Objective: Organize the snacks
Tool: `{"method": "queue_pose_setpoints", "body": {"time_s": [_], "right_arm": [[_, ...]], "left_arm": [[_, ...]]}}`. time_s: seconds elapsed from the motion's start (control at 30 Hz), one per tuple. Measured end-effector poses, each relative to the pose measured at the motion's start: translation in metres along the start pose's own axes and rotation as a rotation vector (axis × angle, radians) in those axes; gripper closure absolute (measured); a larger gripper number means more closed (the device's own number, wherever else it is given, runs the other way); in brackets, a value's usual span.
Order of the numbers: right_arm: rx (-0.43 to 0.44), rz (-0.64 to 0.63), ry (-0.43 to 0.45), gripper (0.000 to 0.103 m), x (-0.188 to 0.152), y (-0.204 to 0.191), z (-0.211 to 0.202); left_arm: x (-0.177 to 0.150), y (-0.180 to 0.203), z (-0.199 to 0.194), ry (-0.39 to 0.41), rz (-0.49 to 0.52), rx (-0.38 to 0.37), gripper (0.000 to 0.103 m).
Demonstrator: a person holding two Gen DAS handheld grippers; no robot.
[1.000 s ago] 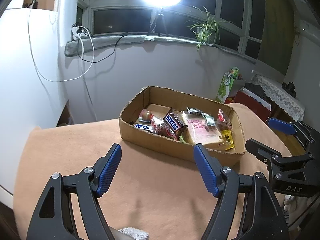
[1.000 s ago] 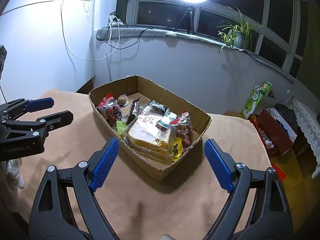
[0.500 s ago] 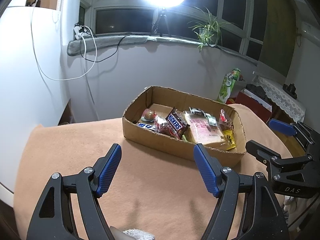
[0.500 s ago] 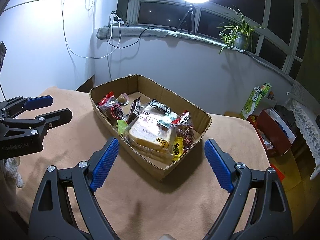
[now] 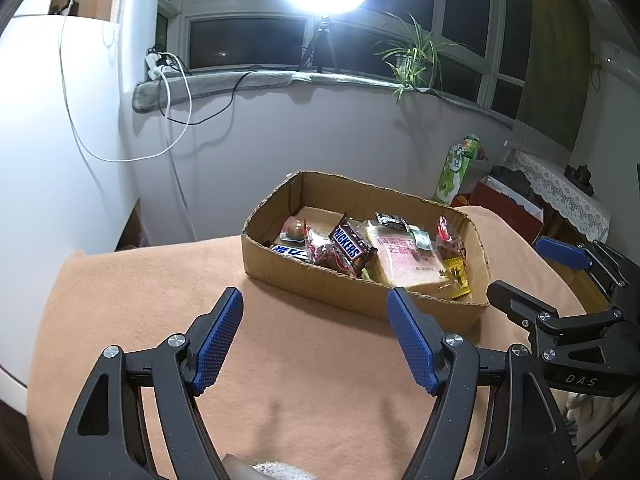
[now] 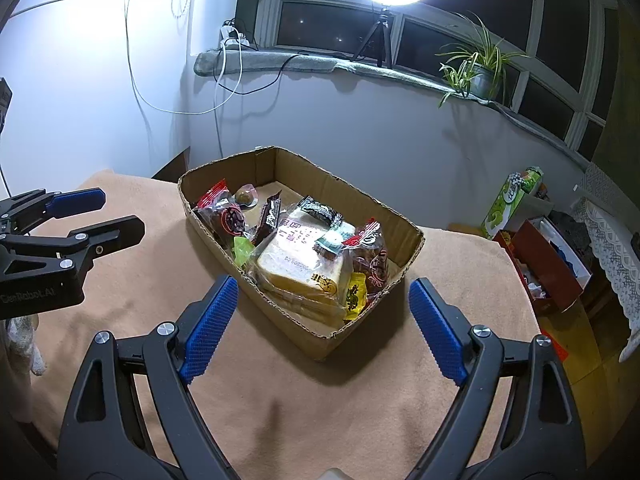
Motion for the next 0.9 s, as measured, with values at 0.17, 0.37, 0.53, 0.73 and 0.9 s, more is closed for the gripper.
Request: {"method": "queue_pose_setpoints", "body": {"time_s": [0.17, 0.37, 0.53, 0.73, 0.9], "right_arm": [[-0.001, 0.000, -0.001, 0.013, -0.0002, 0.0005, 0.0004], [0.001, -0.001, -0.001, 0.013, -0.0005, 0.0016, 0.0008], [0.001, 0.000, -0.001, 0.013, -0.0005, 0.0011, 0.0008], [0.000, -0.002, -0.001, 0.013, -0.0004, 0.0010, 0.0008], [0.001, -0.001, -0.004, 0.013, -0.0025, 0.0023, 0.0012]], "left_arm": [[-0.0004, 0.0001, 0.0010, -0.002, 0.004, -0.001, 0.028], [-0.0006, 0.0007, 0.0011, -0.002, 0.005, -0.003, 0.028], [-0.0005, 0.0010, 0.0012, -0.002, 0.005, -0.003, 0.028], [-0.0006, 0.0012, 0.0011, -0.001, 0.007, -0.006, 0.028], [-0.0005, 0.0007, 0.0012, -0.001, 0.007, -0.006, 0.028]]}}
Point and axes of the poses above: each gripper's, at about its wrist camera, not at the fingertips, and z roughly the way its jaws point, y to its right, x to its top, the point moved 3 cm from there along z, roughly the way its jaws point, and after that the axes turned 8 degrees about -y, right-handed, at the moved point
